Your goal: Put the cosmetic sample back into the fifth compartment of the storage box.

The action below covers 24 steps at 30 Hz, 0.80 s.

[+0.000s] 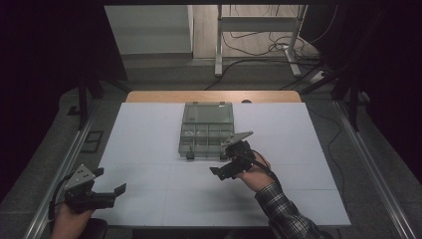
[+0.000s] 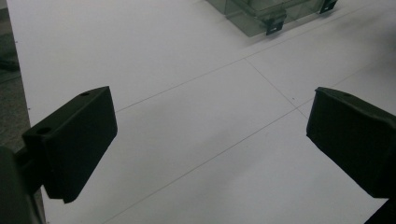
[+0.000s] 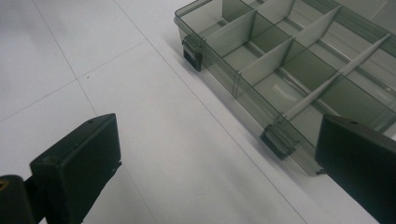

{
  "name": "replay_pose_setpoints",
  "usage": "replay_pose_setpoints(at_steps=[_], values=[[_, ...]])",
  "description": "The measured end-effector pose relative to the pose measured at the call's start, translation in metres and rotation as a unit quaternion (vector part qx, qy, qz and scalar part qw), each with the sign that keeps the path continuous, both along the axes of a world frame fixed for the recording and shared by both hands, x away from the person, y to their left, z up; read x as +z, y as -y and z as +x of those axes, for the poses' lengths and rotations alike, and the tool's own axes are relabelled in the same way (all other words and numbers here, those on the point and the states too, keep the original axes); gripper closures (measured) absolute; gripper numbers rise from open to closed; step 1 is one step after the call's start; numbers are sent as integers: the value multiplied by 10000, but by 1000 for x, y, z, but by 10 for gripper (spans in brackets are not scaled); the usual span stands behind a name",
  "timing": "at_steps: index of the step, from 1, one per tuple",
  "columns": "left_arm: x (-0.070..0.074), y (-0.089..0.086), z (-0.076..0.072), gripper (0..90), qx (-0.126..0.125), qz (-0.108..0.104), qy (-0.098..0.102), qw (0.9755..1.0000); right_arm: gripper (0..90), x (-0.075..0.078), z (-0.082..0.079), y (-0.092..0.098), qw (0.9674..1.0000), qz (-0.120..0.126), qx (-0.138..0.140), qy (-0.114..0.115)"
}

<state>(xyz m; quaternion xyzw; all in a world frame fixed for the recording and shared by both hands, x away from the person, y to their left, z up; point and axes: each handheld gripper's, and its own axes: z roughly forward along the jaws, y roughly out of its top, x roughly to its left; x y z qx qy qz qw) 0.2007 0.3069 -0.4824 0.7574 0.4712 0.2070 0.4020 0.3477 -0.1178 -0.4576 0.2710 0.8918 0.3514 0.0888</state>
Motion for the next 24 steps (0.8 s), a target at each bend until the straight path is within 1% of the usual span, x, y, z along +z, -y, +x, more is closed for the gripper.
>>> replay_pose_setpoints(at_steps=[11, 24], values=[[0, 0, 0, 24, 2, -4, -4, 10000, 13, 6, -8, 16, 9999, 41, -80, 106], [0, 0, 0, 24, 10, 1, 0, 10000, 13, 8, -20, 39, 9994, 29, -272, 218]])
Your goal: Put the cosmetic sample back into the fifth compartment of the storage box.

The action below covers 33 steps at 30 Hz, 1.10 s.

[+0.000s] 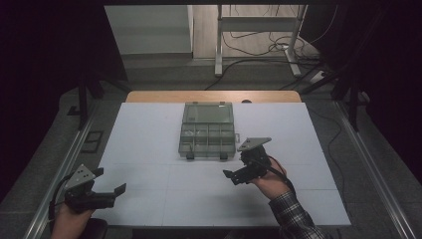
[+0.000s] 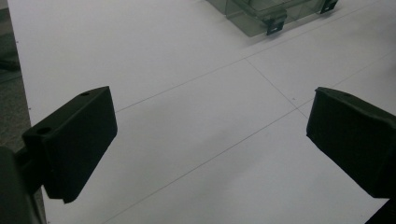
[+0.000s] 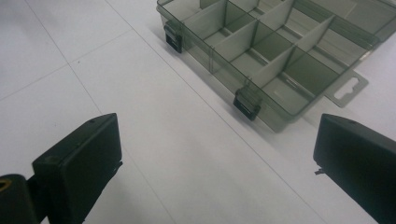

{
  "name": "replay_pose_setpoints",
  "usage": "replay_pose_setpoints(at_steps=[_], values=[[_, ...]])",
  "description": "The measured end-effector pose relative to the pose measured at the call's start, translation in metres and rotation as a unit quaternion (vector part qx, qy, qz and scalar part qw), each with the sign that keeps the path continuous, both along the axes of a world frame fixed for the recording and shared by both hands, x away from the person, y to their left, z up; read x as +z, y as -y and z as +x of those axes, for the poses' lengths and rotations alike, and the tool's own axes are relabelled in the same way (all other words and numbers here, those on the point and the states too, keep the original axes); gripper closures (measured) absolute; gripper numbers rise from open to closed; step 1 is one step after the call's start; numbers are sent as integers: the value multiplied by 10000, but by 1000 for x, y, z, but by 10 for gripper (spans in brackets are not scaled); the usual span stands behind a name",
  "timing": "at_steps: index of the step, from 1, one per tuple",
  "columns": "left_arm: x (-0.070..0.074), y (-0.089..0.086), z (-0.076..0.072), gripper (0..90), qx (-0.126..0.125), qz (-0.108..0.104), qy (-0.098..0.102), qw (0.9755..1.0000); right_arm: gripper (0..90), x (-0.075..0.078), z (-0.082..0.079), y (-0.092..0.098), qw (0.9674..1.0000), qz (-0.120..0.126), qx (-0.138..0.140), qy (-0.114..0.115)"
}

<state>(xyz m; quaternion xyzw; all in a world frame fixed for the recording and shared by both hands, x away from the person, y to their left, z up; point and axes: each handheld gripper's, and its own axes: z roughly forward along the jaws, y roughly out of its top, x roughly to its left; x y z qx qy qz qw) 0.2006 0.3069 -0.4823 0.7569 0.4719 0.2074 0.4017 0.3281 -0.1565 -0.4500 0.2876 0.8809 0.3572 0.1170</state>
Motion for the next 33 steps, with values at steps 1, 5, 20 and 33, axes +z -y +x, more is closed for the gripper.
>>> replay_pose_setpoints(at_steps=[1, 5, 20, 33], values=[[0, 0, 0, 24, 1, 1, 0, 10000, 13, 0, -1, 2, 10000, 1, -6, 18], [0, 0, 0, 24, 2, 7, 1, 10000, 13, 0, -5, 9, 10000, 25, -72, 26], [0, 1, 0, 24, 1, 22, -1, 10000, 14, -1, -21, 36, 9995, 77, -305, 74], [0, 1, 0, 24, 8, 37, -6, 10000, 15, -2, -33, 55, 9985, 117, -508, 142]])
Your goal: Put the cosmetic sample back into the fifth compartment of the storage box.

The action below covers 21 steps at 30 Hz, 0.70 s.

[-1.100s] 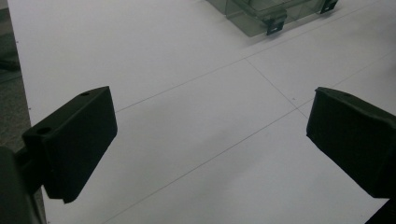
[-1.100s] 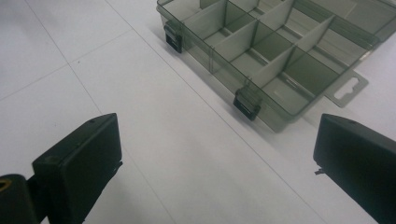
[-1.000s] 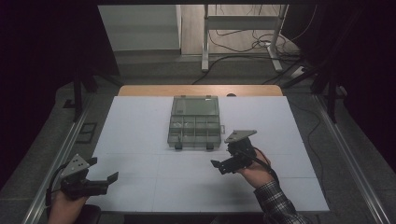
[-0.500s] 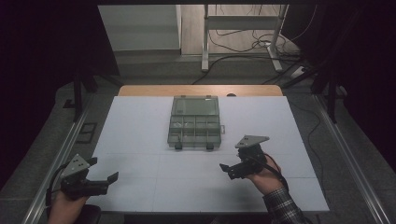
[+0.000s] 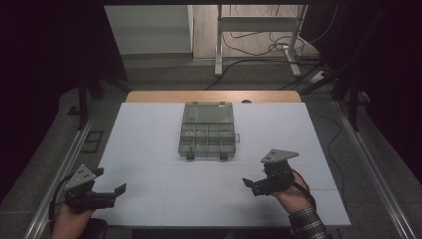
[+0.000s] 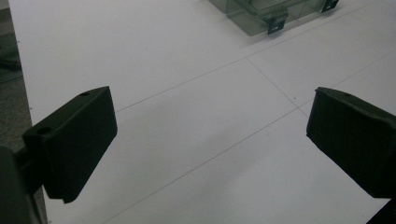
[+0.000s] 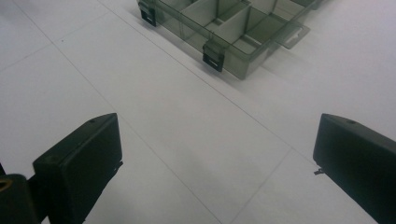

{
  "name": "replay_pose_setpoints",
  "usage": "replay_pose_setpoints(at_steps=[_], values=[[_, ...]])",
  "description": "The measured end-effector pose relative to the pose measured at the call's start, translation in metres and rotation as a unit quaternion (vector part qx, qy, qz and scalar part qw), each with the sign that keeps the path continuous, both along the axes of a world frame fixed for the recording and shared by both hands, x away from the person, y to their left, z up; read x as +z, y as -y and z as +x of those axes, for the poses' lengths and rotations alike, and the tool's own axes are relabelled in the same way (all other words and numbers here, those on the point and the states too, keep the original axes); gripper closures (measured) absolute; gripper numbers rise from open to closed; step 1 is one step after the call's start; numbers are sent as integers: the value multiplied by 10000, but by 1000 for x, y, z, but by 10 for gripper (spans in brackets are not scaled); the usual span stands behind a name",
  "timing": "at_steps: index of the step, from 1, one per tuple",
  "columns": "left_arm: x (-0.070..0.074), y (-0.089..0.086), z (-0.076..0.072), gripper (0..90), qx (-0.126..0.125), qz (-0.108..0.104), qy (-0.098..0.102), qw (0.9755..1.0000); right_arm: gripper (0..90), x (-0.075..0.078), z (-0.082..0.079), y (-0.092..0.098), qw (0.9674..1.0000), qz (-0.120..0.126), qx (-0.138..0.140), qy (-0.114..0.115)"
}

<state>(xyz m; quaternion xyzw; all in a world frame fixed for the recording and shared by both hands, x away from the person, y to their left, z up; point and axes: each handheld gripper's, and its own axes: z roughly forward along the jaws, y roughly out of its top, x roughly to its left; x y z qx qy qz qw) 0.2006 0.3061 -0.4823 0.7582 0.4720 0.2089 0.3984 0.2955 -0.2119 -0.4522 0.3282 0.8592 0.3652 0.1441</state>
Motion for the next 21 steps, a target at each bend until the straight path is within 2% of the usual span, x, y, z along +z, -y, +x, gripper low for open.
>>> replay_pose_setpoints(at_steps=[10, 16, 21], values=[[0, 0, 0, 24, 5, -3, -2, 10000, 13, 0, -7, 15, 9998, 104, -158, 89], [0, 0, 0, 24, 18, -14, -6, 10000, 10, -2, -12, 25, 9996, 22, -260, 98], [0, 0, 0, 24, 26, -10, -7, 10000, 9, -2, -15, 33, 9992, 53, -367, 113]])
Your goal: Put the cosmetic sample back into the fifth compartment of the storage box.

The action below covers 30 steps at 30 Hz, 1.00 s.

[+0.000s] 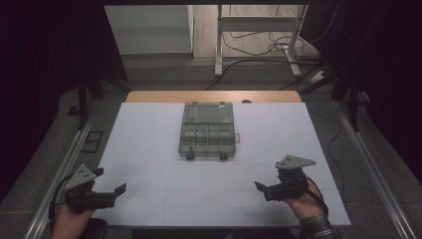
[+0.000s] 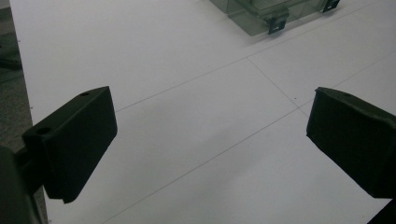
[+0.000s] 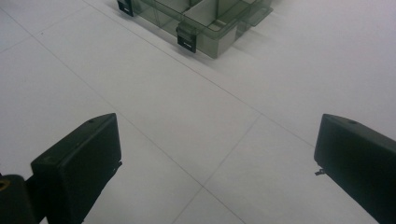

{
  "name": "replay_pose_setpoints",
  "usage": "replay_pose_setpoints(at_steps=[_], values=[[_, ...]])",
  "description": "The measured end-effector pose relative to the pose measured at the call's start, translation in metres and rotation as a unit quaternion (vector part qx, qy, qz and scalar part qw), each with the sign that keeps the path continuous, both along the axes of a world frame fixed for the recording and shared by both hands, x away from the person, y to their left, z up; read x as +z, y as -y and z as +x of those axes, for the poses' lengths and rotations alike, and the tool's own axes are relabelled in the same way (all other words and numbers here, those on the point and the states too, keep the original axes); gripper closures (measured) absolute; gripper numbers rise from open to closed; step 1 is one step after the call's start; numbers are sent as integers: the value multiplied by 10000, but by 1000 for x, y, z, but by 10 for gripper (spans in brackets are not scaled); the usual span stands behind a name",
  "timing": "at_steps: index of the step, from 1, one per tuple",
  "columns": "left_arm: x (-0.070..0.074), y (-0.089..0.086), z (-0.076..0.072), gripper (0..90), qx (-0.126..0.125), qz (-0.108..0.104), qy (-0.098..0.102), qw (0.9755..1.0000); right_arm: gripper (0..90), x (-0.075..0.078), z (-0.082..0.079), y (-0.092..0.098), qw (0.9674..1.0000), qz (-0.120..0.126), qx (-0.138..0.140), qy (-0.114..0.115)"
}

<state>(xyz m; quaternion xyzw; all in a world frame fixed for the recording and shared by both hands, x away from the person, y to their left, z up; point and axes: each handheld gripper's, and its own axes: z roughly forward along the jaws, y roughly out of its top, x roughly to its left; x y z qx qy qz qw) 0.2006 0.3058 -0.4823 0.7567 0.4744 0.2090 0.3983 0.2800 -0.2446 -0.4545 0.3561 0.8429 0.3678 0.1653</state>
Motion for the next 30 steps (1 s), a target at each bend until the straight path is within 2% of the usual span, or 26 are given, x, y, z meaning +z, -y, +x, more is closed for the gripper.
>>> replay_pose_setpoints(at_steps=[9, 16, 26, 30], values=[[0, 0, 0, 23, 17, -2, -2, 10000, 8, 1, -7, 14, 9998, 79, -191, 11], [0, 0, 0, 23, 22, 1, -7, 10000, 4, 0, -12, 26, 9994, 28, -350, 15], [0, 0, 0, 23, 30, 9, -4, 10000, 3, -3, -21, 43, 9980, 135, -616, 22], [0, 0, 0, 23, 29, -11, -6, 10000, 3, -4, -25, 47, 9975, 88, -695, 34]])
